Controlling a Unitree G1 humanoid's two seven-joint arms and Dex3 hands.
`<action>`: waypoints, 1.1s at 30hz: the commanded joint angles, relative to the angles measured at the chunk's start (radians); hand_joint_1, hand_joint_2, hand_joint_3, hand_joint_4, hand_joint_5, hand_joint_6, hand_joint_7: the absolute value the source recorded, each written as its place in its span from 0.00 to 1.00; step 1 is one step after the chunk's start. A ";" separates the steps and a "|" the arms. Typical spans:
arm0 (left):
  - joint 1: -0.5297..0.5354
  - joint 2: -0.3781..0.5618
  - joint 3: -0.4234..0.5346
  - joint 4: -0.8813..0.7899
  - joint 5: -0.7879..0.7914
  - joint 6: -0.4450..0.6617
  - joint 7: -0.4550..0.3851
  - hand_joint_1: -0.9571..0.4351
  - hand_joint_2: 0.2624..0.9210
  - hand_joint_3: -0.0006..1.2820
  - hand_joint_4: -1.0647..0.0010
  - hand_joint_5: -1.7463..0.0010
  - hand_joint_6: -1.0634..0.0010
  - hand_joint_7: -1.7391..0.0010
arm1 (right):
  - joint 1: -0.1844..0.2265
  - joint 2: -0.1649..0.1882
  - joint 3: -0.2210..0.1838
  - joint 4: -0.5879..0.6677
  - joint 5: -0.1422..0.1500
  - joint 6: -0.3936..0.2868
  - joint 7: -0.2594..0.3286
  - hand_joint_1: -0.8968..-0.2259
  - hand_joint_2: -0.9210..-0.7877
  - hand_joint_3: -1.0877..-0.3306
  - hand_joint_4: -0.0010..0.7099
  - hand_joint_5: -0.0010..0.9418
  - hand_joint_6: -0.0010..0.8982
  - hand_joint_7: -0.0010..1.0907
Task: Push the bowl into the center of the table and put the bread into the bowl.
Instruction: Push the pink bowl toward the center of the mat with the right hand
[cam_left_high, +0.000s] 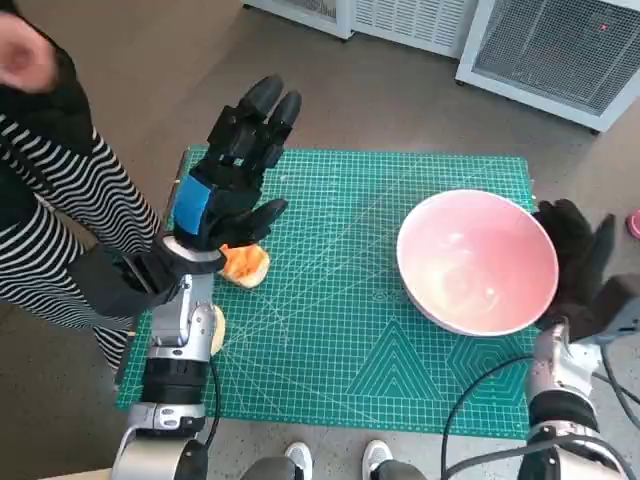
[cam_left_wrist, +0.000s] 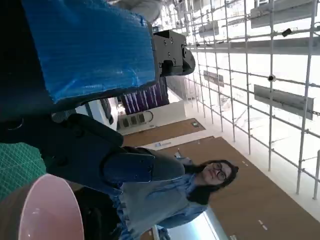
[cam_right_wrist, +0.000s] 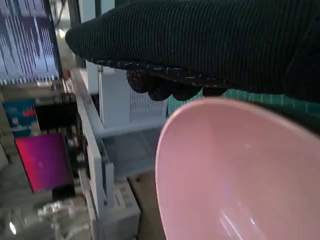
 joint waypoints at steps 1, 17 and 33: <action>0.017 0.005 0.002 -0.023 0.005 -0.011 0.010 0.23 1.00 0.25 0.96 0.98 1.00 0.78 | 0.002 0.030 0.019 0.011 -0.018 0.002 0.004 0.41 0.00 0.37 0.16 0.01 0.11 0.30; 0.033 0.008 0.001 -0.030 0.008 -0.014 0.020 0.23 1.00 0.25 0.96 0.98 1.00 0.79 | -0.044 0.110 0.060 0.017 -0.028 0.001 0.002 0.43 0.00 0.33 0.16 0.01 0.12 0.30; 0.045 0.014 0.006 -0.036 0.011 -0.017 0.024 0.23 1.00 0.24 0.95 0.98 1.00 0.79 | -0.080 0.191 0.069 0.034 -0.022 0.030 0.005 0.41 0.00 0.34 0.16 0.00 0.11 0.30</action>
